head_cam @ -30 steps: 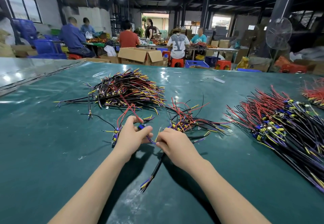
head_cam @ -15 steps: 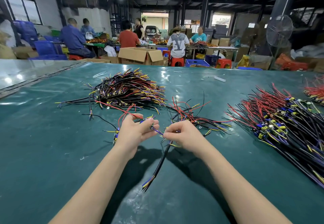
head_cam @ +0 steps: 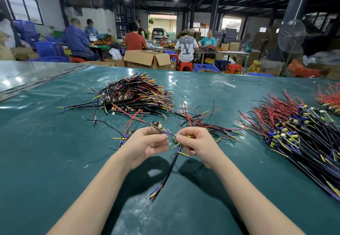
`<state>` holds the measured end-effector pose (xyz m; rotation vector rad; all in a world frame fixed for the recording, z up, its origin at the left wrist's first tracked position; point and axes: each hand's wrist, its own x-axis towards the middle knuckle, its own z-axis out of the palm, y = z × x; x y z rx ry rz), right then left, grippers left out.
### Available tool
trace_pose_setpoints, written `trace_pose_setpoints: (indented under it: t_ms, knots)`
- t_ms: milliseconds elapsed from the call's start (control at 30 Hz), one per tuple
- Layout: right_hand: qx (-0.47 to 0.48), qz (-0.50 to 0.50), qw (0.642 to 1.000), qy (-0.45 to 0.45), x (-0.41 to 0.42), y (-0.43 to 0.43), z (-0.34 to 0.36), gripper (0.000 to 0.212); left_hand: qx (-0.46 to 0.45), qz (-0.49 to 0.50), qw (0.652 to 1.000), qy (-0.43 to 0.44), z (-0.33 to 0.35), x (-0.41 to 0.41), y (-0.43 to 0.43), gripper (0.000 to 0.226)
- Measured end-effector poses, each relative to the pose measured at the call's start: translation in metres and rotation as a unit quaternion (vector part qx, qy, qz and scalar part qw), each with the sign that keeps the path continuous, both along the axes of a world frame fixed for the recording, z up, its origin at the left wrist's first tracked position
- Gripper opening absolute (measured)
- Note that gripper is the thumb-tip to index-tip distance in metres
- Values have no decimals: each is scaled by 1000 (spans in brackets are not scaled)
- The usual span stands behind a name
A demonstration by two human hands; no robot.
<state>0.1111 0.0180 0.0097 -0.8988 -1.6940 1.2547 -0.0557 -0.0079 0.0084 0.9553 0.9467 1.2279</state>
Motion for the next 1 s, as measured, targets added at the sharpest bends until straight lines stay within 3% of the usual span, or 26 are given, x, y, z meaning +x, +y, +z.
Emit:
trace_pose_setpoints:
  t_ms: [267,533,633,767,867,1000]
  knots:
    - [-48,33,997,41,-3,0,0,23,-26,1,989,-143,-5,24,-1,14]
    - [-43,2,999,32,-7,-3,1,22,-30,107,986,-126,-8,28,1,14]
    - [-30,-31,999,21,-10,-5,-1,25,-54,143,976,-155,-10,29,3,30]
    - [64,-111,988,-89,-11,-2,-4,31,-73,142,969,-186,-9,32,1,12]
    - [143,-171,953,-205,-10,0,-5,25,-44,144,978,-145,-10,35,1,10]
    - [157,-194,919,-305,-12,-2,-7,11,4,168,985,-37,-14,37,-1,11]
